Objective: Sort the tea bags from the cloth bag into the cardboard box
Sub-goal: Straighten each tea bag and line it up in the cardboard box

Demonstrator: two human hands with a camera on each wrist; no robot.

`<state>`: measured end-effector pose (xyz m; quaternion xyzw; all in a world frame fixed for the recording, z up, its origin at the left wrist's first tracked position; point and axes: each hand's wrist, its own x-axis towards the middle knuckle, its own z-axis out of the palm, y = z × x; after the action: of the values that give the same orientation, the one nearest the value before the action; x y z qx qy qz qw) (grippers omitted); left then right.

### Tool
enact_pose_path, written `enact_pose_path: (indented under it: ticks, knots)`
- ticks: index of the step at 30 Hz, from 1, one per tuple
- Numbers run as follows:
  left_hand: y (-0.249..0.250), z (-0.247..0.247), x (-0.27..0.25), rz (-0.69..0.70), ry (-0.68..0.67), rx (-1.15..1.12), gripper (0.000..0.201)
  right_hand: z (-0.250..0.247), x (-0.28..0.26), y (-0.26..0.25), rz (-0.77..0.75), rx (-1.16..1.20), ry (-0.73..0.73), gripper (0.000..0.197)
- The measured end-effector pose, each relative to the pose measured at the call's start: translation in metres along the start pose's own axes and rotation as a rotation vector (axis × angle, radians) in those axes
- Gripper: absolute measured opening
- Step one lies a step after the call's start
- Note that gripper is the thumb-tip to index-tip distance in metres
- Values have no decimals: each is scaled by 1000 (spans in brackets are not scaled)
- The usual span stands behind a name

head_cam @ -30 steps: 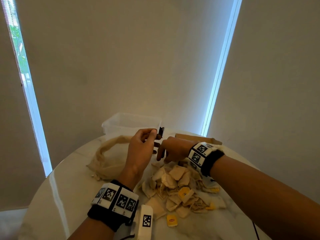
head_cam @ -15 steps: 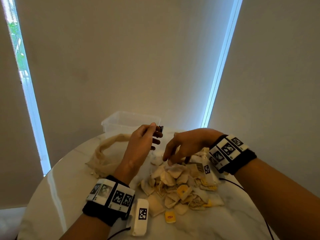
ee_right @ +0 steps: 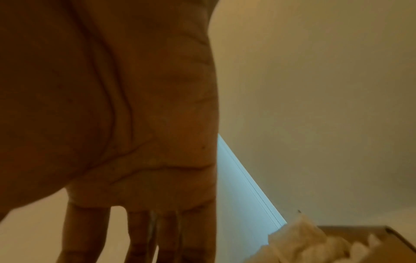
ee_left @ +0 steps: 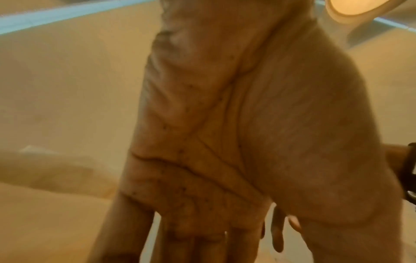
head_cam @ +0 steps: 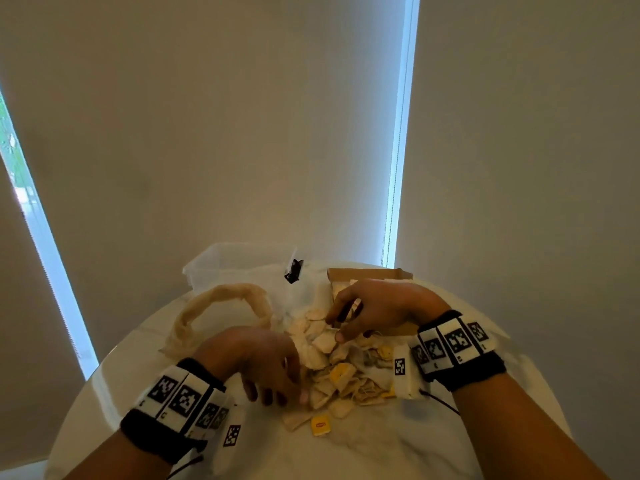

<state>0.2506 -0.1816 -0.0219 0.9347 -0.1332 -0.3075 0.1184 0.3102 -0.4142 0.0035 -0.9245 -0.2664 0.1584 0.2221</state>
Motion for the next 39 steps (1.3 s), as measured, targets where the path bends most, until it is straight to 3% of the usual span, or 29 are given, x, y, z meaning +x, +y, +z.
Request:
enact_pose_path:
  ticks: [2,5,13,18,21,24,28,30,33,36,39]
  knots:
    - [7,4,6,24,-41,-28,55,7,-2,3,12,43,50,36]
    - [13,-4,9,46,8,-12,61,10,-2,9,26,19,84,36]
    - [23,-35,-1,68,356,121,39,-4,-12,30,97,25,96,32]
    - [24,-24,27,46,288,94,52,17,-6,30,36,188,79,38]
    - [17,-25,40,38,304,105,32,27,3,28,6,210,82,36]
    - [6,-37,41,84,408,-14,15,29,7,29,-21,193,106,33]
    - [-2,-42,42,253,607,-321,16,25,-4,33,-35,293,220,23]
    - [4,-34,43,348,602,-554,22,28,-6,35,11,275,193,12]
    - [16,-20,45,427,595,-853,26,34,-2,37,105,222,148,29]
    - [17,-11,54,430,632,-878,26,38,0,36,187,121,115,42]
    - [9,-2,61,402,629,-838,24,38,-1,36,190,211,104,39]
